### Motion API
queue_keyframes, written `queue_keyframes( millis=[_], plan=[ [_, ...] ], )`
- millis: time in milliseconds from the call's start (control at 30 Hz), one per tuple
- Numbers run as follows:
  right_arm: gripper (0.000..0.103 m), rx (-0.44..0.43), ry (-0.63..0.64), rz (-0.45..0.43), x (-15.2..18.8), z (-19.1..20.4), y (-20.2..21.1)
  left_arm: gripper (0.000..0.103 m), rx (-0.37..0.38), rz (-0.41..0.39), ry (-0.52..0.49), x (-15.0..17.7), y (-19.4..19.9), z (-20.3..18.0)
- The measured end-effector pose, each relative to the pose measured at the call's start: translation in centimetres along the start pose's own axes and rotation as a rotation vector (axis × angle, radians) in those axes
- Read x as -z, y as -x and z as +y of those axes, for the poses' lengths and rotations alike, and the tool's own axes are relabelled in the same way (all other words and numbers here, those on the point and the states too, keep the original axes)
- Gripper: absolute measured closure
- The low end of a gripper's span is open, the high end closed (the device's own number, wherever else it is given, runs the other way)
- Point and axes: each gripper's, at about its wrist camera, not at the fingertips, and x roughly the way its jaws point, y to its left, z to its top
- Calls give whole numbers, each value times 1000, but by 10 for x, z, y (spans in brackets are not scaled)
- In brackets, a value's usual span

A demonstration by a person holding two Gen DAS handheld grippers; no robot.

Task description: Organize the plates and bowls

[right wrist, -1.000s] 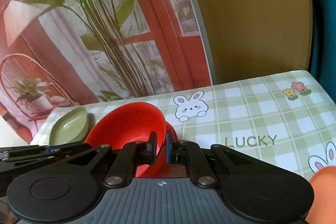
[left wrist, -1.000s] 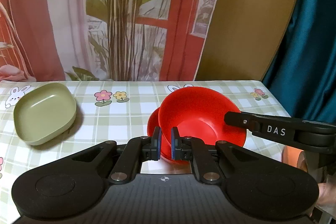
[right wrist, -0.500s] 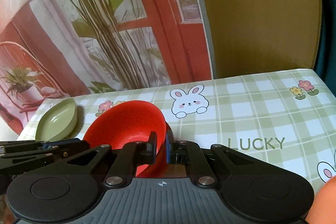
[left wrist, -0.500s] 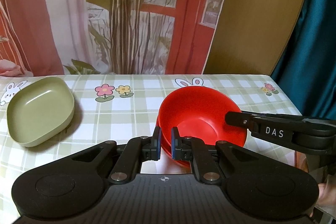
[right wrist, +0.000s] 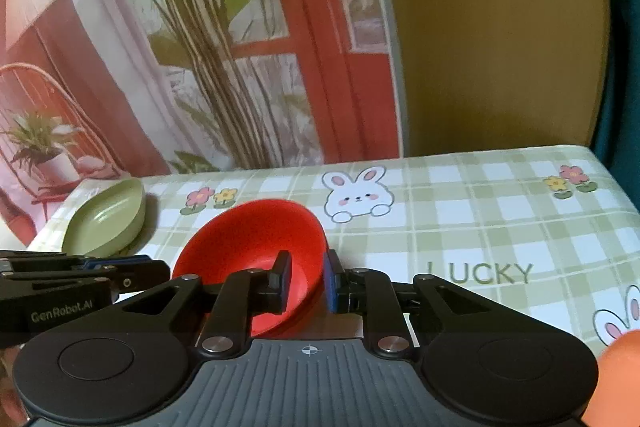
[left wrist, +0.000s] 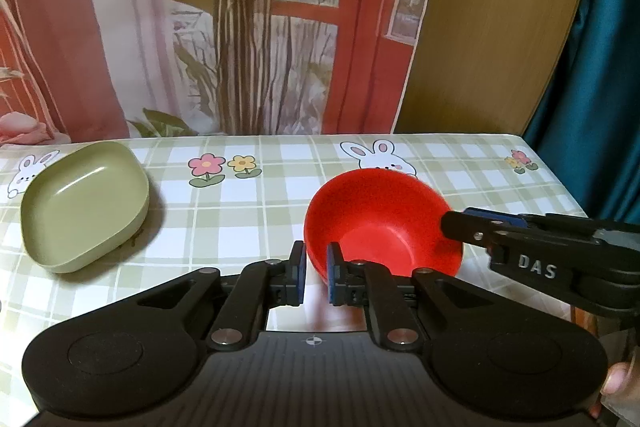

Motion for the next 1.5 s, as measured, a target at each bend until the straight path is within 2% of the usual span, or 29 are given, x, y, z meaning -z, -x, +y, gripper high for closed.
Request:
queue_keyframes(
  millis=[67,300,367,433,467,800,1000,1167,1300,1500],
  plan=[
    [86,1,11,-24,0,-1,8,85,-3,-16,6,0,5,1],
    [85,35,94,-104,5,-1,44,83,-1,-47,6,4,28,-5],
    [85,50,112,-140,7,-2,56,80,-1,-51,2,5,33,-7],
    [84,64,118,-163,8,-5,67,72,2,-59,-1,7,40,-11],
    [83,71,117,-168,10,-7,73,72,9,-66,-1,9,43,-13],
    [82,126,116,-167,34,-33,109,72,66,-103,-1,24,63,-46],
    [82,180,72,-175,51,-67,129,72,94,-112,-33,38,63,-80],
    [82,249,68,-160,67,-97,137,72,148,-102,-51,48,57,-106],
    [82,302,69,-148,80,-121,141,63,211,-79,-93,58,49,-131],
    [82,373,59,-147,92,-151,146,63,279,-42,-132,73,35,-166]
  ],
)
